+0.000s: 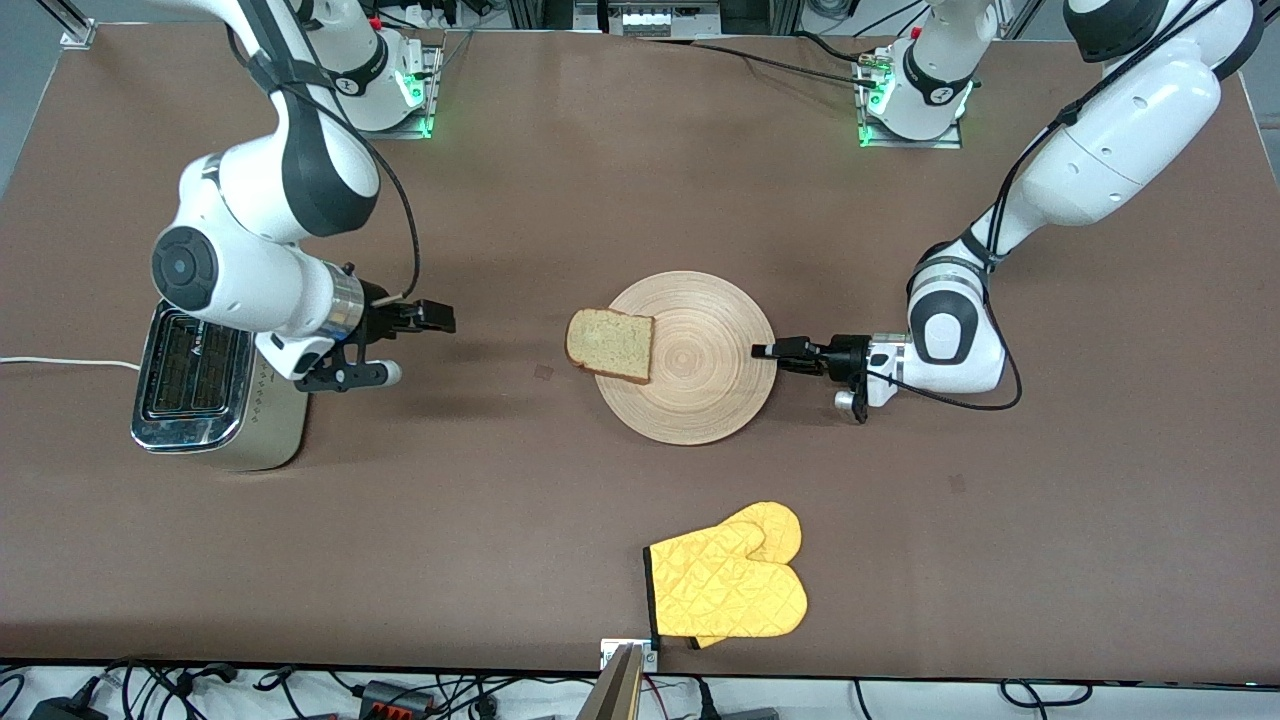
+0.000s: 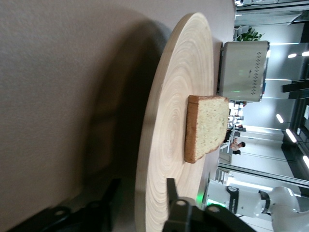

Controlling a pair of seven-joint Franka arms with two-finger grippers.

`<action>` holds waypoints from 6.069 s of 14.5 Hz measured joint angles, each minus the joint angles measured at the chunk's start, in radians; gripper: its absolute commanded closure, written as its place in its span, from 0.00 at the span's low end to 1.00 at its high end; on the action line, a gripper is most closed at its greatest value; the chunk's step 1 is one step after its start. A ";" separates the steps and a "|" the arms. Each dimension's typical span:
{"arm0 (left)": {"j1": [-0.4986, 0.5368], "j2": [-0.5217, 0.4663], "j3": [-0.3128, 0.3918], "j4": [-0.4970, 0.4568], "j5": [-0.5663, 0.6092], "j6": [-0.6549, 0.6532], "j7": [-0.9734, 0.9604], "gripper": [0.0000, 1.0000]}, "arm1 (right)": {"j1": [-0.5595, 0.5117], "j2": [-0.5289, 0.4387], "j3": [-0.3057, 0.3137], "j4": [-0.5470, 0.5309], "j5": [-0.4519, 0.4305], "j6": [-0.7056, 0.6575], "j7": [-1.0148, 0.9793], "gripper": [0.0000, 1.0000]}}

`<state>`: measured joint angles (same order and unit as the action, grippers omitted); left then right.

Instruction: Move plate and put bread in toaster

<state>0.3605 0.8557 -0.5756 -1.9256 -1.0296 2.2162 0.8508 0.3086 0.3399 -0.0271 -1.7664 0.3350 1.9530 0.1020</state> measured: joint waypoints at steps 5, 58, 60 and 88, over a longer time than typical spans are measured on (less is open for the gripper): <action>0.152 -0.085 0.002 0.029 0.062 -0.235 -0.006 0.00 | 0.053 0.111 0.006 0.003 0.197 0.083 0.000 0.00; -0.013 -0.366 -0.022 0.599 1.296 -0.794 -0.874 0.00 | 0.171 0.107 -0.474 0.431 -0.180 -0.519 -0.005 1.00; 0.000 -0.404 -0.011 0.615 1.293 -0.793 -0.875 0.00 | 0.172 0.099 -0.490 0.438 -0.253 -0.519 -0.049 1.00; -0.399 -0.887 0.504 0.282 1.065 -0.533 -0.885 0.00 | 0.086 0.124 -0.496 0.358 -0.373 -0.414 -0.192 1.00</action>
<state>-0.0389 -0.0318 -0.0717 -1.6431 0.0353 1.6829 -0.0346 0.3950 0.4636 -0.5232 -1.4088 -0.0375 1.5387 -0.0900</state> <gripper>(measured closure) 0.000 0.899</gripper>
